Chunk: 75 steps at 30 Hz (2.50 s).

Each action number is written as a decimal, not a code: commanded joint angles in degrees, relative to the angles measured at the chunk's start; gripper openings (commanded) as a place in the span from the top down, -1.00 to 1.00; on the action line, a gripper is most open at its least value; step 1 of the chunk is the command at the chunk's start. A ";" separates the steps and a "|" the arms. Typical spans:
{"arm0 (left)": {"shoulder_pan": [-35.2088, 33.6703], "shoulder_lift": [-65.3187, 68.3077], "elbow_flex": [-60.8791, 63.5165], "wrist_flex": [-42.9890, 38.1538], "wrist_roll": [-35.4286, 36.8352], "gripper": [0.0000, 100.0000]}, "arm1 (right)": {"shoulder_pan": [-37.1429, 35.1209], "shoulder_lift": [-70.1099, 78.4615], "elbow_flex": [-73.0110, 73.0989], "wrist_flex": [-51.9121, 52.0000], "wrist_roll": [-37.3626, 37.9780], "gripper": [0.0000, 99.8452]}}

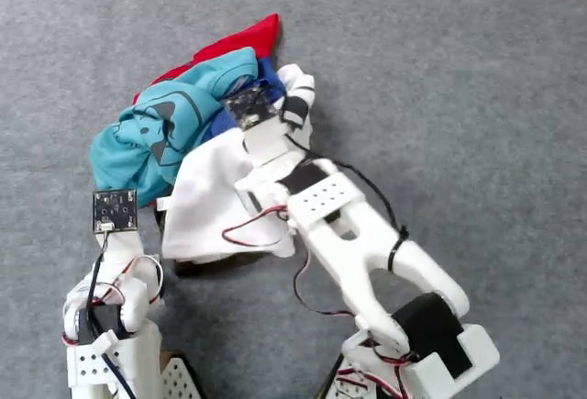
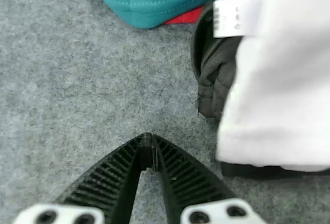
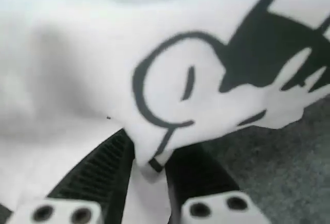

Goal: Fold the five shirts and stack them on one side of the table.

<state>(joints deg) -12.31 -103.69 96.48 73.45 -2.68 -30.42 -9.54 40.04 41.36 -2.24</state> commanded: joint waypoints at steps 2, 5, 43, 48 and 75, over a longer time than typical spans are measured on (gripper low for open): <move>0.40 -0.26 0.84 -0.62 -0.26 0.94 | 3.60 -10.33 -5.85 5.10 0.09 0.97; 0.40 -0.26 0.84 -0.62 -0.26 0.94 | 5.36 -20.00 -9.36 9.85 0.09 0.97; 0.48 -0.26 0.84 -0.62 -0.26 0.94 | 28.40 -48.22 -1.36 50.73 22.51 0.17; 0.48 -0.26 0.84 -0.62 -0.26 0.94 | 26.20 -46.55 -6.46 48.00 24.26 0.03; 0.48 -0.26 0.84 -0.62 -0.18 0.94 | 10.02 -18.95 -17.27 42.90 17.93 0.97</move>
<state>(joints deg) -12.31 -103.69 96.48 73.45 -2.68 -19.78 -28.53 30.64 80.22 16.22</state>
